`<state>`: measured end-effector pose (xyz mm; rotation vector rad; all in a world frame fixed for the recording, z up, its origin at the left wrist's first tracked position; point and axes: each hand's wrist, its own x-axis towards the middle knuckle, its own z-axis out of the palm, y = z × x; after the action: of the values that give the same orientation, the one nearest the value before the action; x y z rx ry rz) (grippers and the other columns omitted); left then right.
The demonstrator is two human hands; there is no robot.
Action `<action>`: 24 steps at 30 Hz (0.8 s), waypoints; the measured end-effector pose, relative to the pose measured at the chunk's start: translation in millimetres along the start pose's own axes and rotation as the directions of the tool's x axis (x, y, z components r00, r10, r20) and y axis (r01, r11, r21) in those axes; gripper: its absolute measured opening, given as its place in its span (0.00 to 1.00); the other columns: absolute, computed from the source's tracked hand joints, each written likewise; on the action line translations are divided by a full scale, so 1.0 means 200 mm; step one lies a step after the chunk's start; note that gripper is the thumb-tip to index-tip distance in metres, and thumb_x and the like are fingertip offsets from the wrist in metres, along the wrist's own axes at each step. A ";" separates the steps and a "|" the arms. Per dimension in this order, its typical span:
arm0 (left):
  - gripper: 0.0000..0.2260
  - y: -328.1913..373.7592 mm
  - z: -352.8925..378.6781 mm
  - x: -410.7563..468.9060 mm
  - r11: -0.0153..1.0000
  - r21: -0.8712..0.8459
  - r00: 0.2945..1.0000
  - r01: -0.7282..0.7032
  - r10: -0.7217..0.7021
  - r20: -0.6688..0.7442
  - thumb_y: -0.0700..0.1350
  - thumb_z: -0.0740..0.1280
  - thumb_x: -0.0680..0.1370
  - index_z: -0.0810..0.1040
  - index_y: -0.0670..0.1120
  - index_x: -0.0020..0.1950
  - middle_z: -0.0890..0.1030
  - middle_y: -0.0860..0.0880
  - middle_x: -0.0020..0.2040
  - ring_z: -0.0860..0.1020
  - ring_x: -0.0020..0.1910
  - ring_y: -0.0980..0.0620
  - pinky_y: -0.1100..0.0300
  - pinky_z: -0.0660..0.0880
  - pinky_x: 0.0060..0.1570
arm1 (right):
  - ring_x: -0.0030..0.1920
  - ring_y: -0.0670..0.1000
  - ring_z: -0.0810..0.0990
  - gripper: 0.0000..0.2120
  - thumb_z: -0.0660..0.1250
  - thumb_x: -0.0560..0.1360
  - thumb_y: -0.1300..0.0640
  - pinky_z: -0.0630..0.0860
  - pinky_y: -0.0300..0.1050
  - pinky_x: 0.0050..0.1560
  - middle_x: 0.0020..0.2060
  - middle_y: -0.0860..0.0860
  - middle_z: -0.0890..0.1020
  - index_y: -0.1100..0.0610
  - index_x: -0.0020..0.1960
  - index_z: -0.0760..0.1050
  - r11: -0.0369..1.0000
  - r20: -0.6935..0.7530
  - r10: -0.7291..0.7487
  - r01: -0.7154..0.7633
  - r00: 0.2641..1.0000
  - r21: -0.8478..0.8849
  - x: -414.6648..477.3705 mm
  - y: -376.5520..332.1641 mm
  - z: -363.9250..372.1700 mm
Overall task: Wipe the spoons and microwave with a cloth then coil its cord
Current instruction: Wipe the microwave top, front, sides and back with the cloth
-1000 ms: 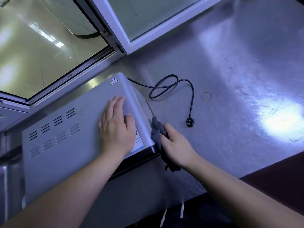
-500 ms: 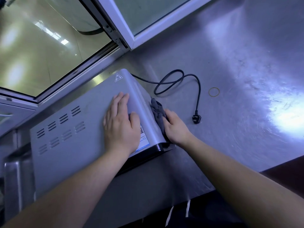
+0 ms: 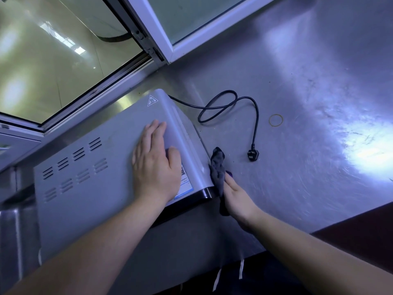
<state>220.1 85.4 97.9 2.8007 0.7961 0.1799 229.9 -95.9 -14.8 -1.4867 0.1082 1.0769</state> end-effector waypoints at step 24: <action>0.27 0.00 0.01 0.00 0.999 0.036 0.999 -0.032 0.033 -0.031 0.49 0.55 0.79 0.68 0.47 0.78 0.66 0.50 0.80 0.61 0.80 0.50 0.50 0.59 0.77 | 0.71 0.41 0.68 0.16 0.58 0.85 0.54 0.64 0.44 0.75 0.66 0.48 0.74 0.53 0.70 0.76 0.770 0.109 -0.571 0.577 0.814 -0.272 0.17 -0.49 0.06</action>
<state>220.8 86.1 95.8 2.8525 0.7686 0.2183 302.8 -43.0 37.3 -1.6203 -0.5225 0.6140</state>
